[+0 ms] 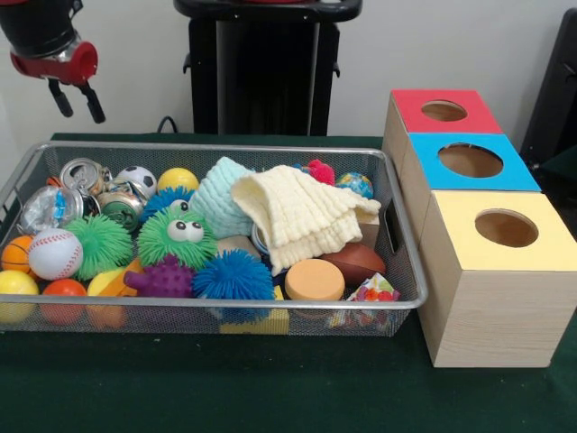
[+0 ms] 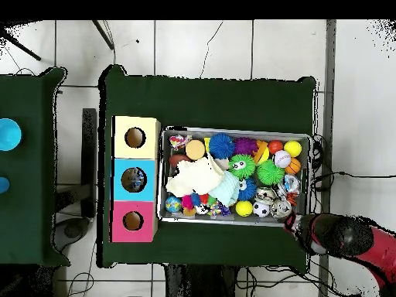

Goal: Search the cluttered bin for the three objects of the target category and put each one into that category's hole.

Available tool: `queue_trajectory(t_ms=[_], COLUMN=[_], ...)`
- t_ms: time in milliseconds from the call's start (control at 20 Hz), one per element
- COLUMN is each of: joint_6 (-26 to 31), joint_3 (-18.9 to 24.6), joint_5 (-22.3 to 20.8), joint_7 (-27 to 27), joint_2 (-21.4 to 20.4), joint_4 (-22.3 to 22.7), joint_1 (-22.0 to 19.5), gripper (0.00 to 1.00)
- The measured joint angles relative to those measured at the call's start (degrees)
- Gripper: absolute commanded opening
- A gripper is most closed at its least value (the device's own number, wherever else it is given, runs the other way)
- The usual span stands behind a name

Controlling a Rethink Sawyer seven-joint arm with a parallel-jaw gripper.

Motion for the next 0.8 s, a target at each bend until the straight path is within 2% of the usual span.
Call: queue_trajectory(t_ms=[550,800], joint_6=[0.0,0.0], joint_3=[-0.5,-3.6], joint_5=[0.0,0.0], joint_7=[0.0,0.0], joint_2=[-0.4,-0.7], joint_4=[0.0,0.0], joint_1=[-1.5,-1.5], gripper=[1.00,1.00])
